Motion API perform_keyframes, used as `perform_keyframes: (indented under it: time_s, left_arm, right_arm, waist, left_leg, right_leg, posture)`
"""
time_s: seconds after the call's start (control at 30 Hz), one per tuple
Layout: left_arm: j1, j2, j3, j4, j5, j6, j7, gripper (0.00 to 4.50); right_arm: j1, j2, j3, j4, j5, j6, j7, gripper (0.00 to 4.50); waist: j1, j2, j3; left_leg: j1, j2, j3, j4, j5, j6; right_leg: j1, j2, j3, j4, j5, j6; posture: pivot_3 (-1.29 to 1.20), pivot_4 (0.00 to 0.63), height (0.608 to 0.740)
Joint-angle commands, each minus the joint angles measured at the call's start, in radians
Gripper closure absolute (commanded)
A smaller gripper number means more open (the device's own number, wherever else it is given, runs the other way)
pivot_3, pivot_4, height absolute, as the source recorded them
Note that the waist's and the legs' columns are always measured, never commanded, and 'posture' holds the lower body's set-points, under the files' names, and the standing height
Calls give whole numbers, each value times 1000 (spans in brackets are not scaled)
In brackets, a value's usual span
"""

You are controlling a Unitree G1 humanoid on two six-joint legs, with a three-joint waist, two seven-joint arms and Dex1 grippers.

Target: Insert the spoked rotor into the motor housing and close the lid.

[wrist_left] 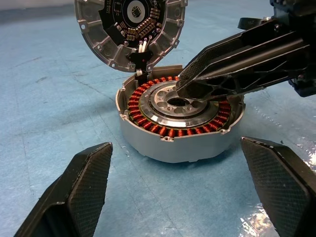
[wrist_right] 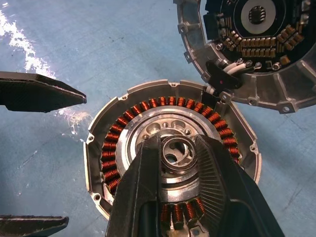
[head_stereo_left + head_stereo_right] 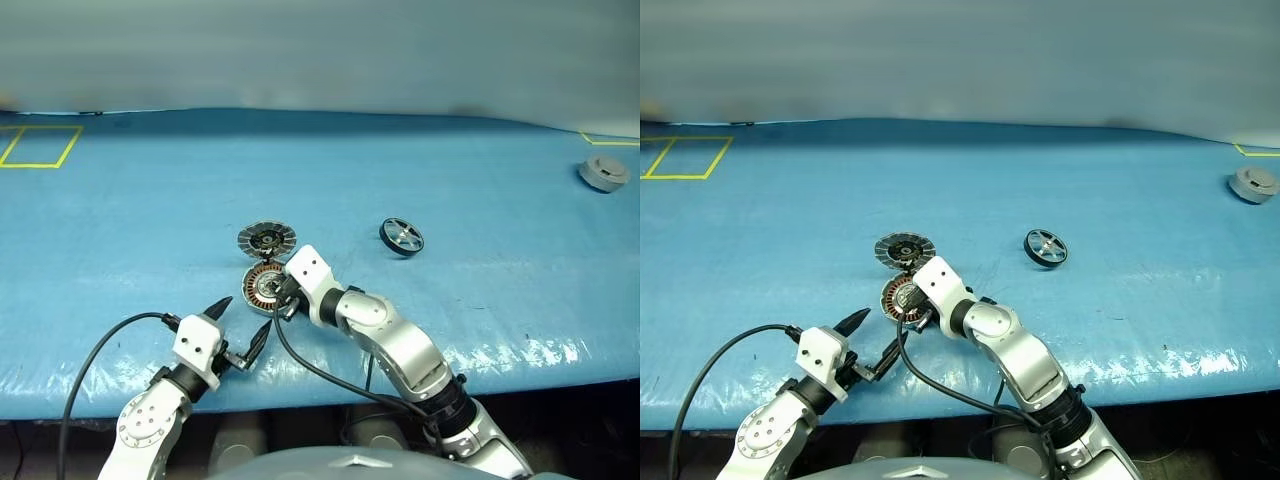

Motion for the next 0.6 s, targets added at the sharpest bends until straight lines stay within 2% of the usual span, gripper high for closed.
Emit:
perform_keyframes:
  time_s: [0.03, 0.6]
  left_arm:
    - [1, 0, -7, -31, -9, -1, 1, 0]
    - [-1, 2, -17, -30, -26, 9, -10, 0]
  right_arm:
    - [-17, 11, -2, -18, 9, -26, 17, 3838]
    - [-28, 55, -11, 51, -10, -67, -1, 3838]
  waist:
    - [0, 0, 0]
    - [0, 0, 0]
  left_leg:
    - [0, 0, 0, 0, 0, 0]
    - [0, 0, 0, 0, 0, 0]
  right_leg:
    - [0, 0, 0, 0, 0, 0]
    - [0, 0, 0, 0, 1, 1]
  posture:
    - [0, 150, 740]
    - [0, 150, 740]
